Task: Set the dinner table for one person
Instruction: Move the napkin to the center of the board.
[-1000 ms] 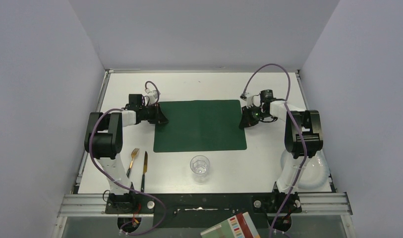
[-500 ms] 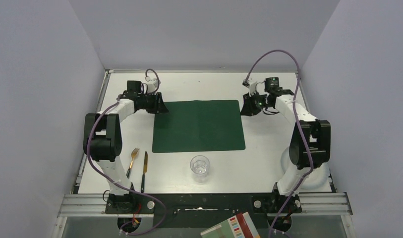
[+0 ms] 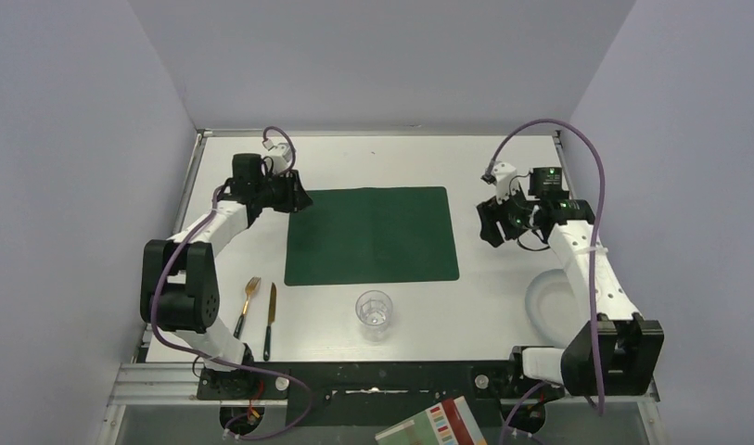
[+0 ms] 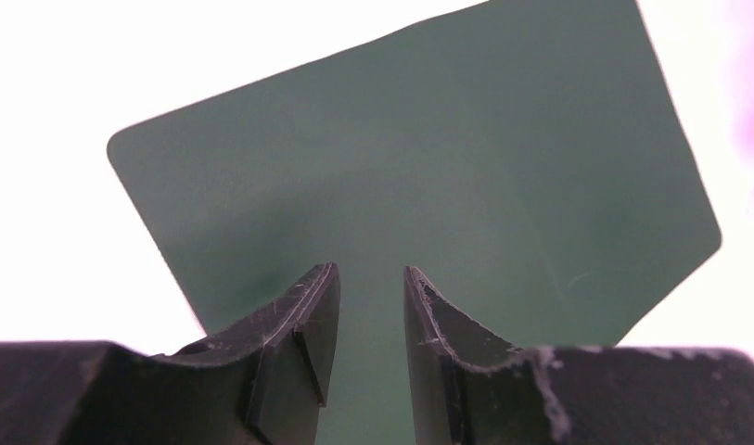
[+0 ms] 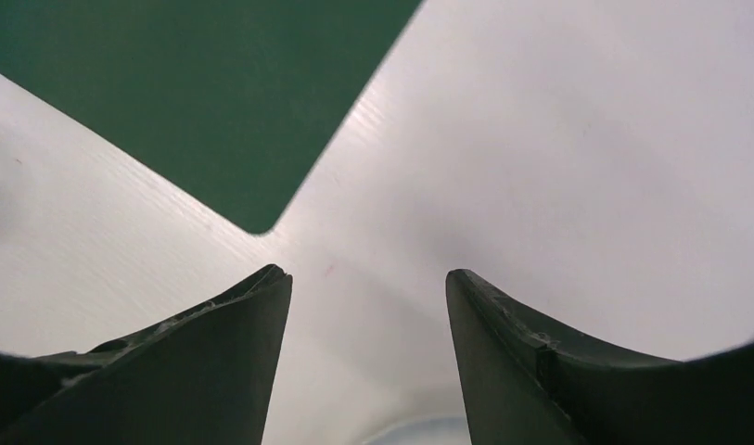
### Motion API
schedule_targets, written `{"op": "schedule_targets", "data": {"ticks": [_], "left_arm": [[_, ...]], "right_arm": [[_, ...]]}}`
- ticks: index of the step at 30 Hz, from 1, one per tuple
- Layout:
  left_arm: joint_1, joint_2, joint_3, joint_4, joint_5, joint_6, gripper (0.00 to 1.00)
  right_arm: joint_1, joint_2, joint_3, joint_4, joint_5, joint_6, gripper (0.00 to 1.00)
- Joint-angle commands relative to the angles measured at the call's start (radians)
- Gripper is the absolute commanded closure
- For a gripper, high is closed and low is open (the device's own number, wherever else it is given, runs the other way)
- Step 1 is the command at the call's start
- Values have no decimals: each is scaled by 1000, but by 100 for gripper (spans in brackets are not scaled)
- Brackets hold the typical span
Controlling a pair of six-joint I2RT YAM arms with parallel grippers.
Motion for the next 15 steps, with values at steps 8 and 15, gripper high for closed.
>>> {"op": "schedule_targets", "data": {"ticks": [8, 15], "left_arm": [[-40, 14, 18, 110, -114, -86, 69], [-76, 12, -2, 132, -127, -83, 69]], "right_arm": [[-49, -344, -227, -156, 432, -46, 34], [-79, -330, -277, -203, 697, -40, 33]]}}
